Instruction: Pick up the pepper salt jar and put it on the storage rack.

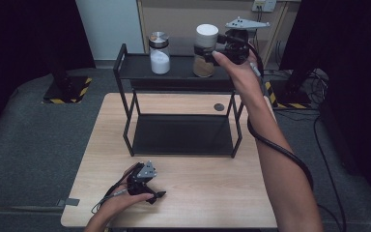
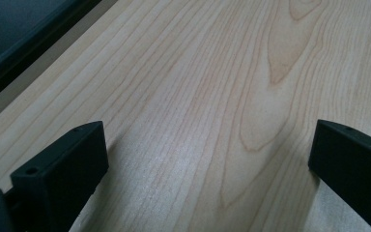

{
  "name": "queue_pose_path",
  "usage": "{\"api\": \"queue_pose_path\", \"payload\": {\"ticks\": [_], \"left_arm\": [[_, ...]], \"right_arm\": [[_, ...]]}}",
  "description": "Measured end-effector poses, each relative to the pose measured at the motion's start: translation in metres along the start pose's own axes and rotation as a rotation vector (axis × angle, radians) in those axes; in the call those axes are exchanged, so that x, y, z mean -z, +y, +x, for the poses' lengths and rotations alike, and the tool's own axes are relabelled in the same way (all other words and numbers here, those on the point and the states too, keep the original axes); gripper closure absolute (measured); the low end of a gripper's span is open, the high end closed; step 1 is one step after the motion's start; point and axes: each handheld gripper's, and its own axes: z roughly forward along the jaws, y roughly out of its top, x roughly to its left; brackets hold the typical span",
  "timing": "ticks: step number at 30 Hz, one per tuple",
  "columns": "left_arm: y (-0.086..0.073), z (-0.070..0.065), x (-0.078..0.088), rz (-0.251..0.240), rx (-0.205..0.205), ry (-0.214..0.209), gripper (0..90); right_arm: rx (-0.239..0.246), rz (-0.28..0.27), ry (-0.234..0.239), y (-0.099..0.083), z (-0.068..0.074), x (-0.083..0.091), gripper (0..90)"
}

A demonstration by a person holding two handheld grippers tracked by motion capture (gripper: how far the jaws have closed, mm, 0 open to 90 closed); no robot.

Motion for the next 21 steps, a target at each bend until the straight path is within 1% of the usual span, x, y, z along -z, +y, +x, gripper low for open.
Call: {"api": "queue_pose_path", "payload": {"ticks": [4,6,18,21], "left_arm": [[0.0,0.0,0.0,0.0,-0.001,0.0,0.0],[0.0,0.0,0.0,0.0,0.0,0.0,0.0],[0.0,0.0,0.0,0.0,0.0,0.0,0.0],[0.0,0.0,0.0,0.0,0.0,0.0,0.0]], "right_arm": [[-0.005,-0.007,-0.006,0.0,0.001,0.004,9.8],[-0.003,-0.002,-0.01,0.0,0.001,0.006,8.0],[-0.001,-0.007,-0.03,-0.001,0.008,0.021,7.0],[0.009,-0.012,-0.038,-0.002,0.011,0.027,7.0]]}}
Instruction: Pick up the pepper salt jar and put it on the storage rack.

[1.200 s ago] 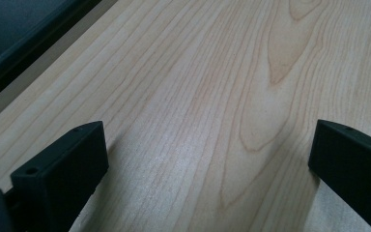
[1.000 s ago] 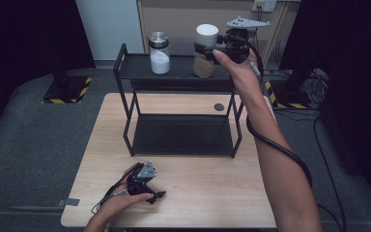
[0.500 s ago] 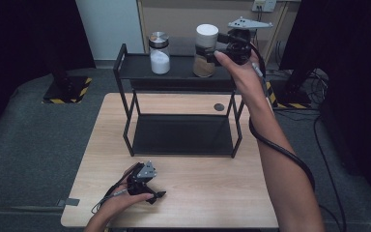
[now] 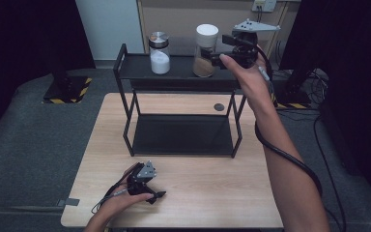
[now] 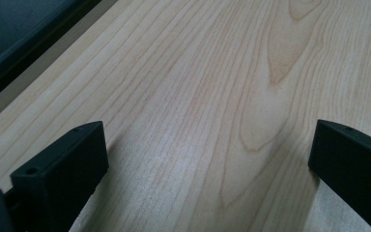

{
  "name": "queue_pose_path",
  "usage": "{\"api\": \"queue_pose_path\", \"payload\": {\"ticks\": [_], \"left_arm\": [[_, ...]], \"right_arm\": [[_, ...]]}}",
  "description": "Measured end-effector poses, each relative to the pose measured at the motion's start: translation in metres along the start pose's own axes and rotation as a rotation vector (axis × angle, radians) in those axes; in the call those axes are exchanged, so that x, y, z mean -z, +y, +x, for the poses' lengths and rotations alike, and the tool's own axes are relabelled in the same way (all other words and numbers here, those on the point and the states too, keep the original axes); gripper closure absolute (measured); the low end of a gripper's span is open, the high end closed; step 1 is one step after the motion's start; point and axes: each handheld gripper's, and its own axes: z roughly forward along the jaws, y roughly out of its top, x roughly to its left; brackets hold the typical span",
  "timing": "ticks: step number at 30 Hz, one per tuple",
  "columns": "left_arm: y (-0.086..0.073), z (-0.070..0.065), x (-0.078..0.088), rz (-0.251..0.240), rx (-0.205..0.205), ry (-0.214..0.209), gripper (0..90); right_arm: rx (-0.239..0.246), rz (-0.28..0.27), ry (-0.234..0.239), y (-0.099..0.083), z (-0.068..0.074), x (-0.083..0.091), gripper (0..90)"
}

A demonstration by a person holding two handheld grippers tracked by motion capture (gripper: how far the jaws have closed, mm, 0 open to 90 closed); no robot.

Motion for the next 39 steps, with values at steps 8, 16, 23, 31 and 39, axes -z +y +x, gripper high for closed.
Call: {"api": "queue_pose_path", "payload": {"ticks": [8,16,23,31,39], "left_arm": [[0.0,0.0,0.0,-0.002,0.001,0.001,0.0],[0.0,0.001,0.0,0.001,-0.003,-0.002,0.0],[0.0,0.001,0.0,0.002,-0.005,-0.002,0.0],[0.0,0.001,0.0,0.001,-0.004,-0.002,0.0],[0.0,0.001,0.0,0.0,-0.004,-0.002,0.0]], "right_arm": [[0.004,-0.01,0.011,-0.004,0.01,0.02,7.2],[0.027,-0.017,0.033,-0.014,0.029,0.041,6.4],[0.044,0.018,0.055,-0.025,0.042,0.05,6.6],[0.073,0.053,0.05,-0.049,0.061,0.057,6.0],[0.083,0.096,0.063,-0.075,0.073,0.071,5.5]]}}
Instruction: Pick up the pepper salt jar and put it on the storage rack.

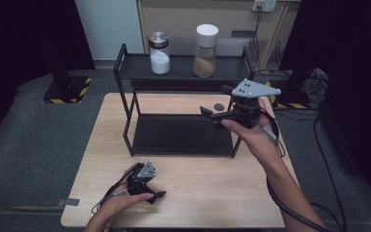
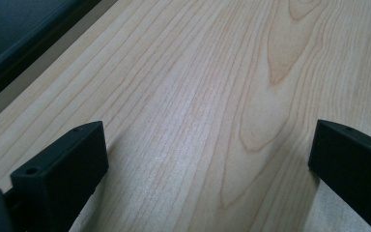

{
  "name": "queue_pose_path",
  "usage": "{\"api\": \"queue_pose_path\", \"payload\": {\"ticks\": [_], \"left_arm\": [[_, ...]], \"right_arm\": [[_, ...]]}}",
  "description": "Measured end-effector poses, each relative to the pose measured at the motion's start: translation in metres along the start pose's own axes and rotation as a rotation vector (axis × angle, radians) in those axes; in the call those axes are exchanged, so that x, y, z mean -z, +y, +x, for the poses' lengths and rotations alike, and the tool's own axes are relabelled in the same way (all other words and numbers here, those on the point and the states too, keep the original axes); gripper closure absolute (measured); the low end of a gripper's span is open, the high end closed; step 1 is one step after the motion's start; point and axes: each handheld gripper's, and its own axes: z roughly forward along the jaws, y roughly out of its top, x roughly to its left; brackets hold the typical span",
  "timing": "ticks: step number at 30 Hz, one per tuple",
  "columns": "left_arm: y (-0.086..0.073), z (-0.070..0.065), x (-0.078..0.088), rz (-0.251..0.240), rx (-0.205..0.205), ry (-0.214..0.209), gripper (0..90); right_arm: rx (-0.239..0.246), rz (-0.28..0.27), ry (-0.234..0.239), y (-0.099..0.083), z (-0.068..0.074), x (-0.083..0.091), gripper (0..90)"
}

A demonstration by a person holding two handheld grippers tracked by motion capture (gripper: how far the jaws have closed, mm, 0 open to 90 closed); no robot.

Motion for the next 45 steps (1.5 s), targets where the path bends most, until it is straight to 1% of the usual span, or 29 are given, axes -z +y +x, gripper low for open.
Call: {"api": "queue_pose_path", "payload": {"ticks": [3,9,14,18,20,22,26,32,34,37,39,42,45], "left_arm": [[0.0,0.0,0.0,0.0,0.0,0.001,0.0],[0.0,0.0,0.0,0.0,0.0,0.001,0.0],[0.0,0.0,0.0,0.001,-0.001,0.001,0.0],[0.0,0.0,0.0,0.001,-0.001,0.001,0.0],[0.0,0.0,0.0,0.0,-0.001,0.001,0.0],[0.0,0.0,0.0,0.0,-0.001,0.0,0.0],[0.0,0.0,0.0,0.0,0.0,0.0,0.0],[0.0,0.0,0.0,0.0,-0.001,0.001,0.0],[0.0,0.0,0.0,0.0,-0.001,0.001,0.0],[0.0,0.0,0.0,0.0,-0.001,0.001,0.0],[0.0,0.0,0.0,0.0,-0.001,0.001,0.0],[0.0,0.0,0.0,0.0,0.0,0.001,0.0],[0.0,0.0,0.0,0.0,0.0,0.002,0.0]], "right_arm": [[0.008,0.023,0.006,-0.01,0.003,0.002,5.2],[0.003,0.058,0.017,-0.031,0.011,0.004,5.1],[0.015,0.091,0.045,-0.048,0.017,0.001,5.2],[0.017,0.144,0.064,-0.063,0.022,-0.004,5.2],[0.014,0.167,0.065,-0.07,0.024,-0.005,5.4],[0.002,0.187,0.073,-0.078,0.025,-0.006,5.3],[-0.006,0.213,0.079,-0.091,0.026,-0.008,5.1],[-0.001,0.244,0.085,-0.111,0.026,-0.01,5.0],[0.003,0.255,0.09,-0.119,0.026,-0.009,5.0],[-0.016,0.28,0.094,-0.129,0.025,-0.009,5.0],[-0.015,0.292,0.093,-0.133,0.026,-0.008,5.0],[-0.029,0.304,0.099,-0.142,0.026,-0.006,5.0],[-0.023,0.325,0.111,-0.152,0.026,-0.005,5.0]]}}
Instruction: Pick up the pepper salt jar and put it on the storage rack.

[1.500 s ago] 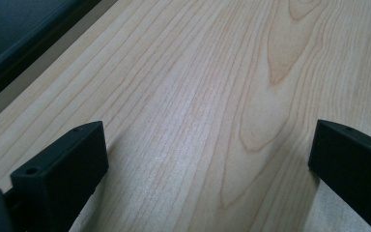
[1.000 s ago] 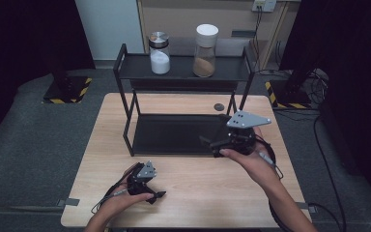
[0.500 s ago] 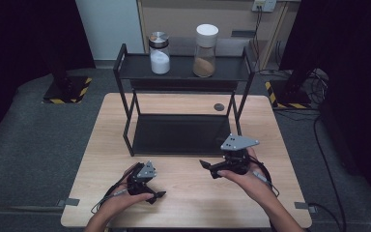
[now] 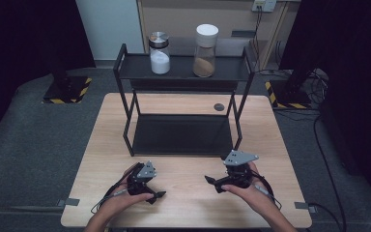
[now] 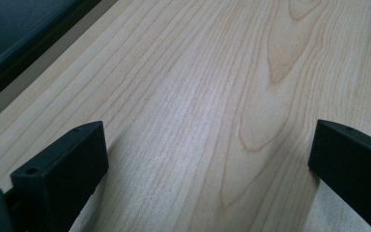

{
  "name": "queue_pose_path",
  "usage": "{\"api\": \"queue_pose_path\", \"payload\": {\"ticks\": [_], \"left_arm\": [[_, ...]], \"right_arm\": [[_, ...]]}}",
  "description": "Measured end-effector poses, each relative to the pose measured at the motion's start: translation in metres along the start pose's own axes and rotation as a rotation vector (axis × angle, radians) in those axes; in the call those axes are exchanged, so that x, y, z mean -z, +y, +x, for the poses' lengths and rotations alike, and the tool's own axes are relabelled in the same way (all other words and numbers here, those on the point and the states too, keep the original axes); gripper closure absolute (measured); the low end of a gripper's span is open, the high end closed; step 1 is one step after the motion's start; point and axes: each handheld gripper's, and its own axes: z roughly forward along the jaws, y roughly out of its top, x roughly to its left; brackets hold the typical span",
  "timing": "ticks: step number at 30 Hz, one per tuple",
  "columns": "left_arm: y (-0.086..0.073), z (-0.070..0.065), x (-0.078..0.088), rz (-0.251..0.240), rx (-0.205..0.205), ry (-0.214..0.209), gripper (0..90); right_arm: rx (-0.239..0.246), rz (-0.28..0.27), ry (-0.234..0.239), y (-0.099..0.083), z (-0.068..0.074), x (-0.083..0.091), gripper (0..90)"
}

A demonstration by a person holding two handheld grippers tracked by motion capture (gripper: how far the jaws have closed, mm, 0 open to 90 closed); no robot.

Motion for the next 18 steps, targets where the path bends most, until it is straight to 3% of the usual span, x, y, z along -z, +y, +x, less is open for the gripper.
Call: {"api": "queue_pose_path", "payload": {"ticks": [11,18], "left_arm": [[0.0,-0.001,0.001,0.003,-0.003,-0.001,0.0],[0.0,-0.001,0.001,0.003,-0.003,-0.002,0.0]], "right_arm": [[-0.014,0.104,0.005,-0.027,-0.008,-0.016,5.2],[-0.003,0.148,0.003,-0.033,-0.007,-0.019,5.2]]}}
